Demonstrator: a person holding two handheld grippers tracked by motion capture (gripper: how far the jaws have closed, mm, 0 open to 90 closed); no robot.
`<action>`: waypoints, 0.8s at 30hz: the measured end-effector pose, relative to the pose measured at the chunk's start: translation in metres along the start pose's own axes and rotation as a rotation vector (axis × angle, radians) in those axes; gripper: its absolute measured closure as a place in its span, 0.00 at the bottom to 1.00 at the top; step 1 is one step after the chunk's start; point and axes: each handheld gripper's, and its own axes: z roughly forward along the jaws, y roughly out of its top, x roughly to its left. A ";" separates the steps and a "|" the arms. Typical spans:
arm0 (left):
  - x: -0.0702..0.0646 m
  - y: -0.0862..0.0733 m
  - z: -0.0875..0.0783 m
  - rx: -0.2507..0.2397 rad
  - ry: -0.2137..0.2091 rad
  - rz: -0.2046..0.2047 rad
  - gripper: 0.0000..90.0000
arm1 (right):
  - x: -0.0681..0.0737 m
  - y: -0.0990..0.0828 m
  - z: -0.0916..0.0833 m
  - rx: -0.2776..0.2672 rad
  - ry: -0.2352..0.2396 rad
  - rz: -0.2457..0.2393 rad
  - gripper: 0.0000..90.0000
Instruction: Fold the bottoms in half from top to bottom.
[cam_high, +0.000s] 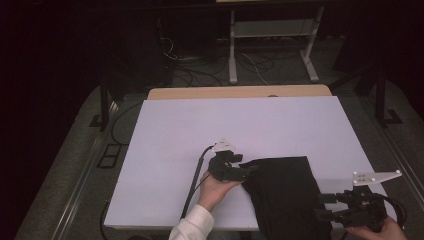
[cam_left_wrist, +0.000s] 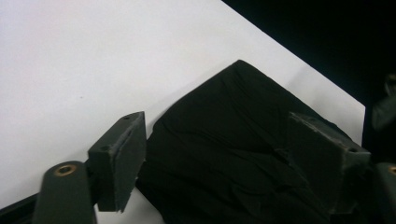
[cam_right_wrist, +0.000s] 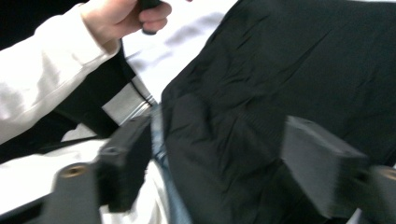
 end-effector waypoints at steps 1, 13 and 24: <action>0.000 0.000 0.001 0.006 -0.003 0.002 0.19 | 0.000 0.002 0.001 -0.008 -0.012 -0.002 0.16; -0.003 -0.002 0.009 0.101 0.005 0.040 0.00 | -0.010 0.028 0.004 -0.048 -0.117 -0.046 0.00; -0.003 0.000 0.011 0.118 0.012 0.054 0.00 | -0.024 0.044 0.001 -0.079 -0.130 -0.037 0.00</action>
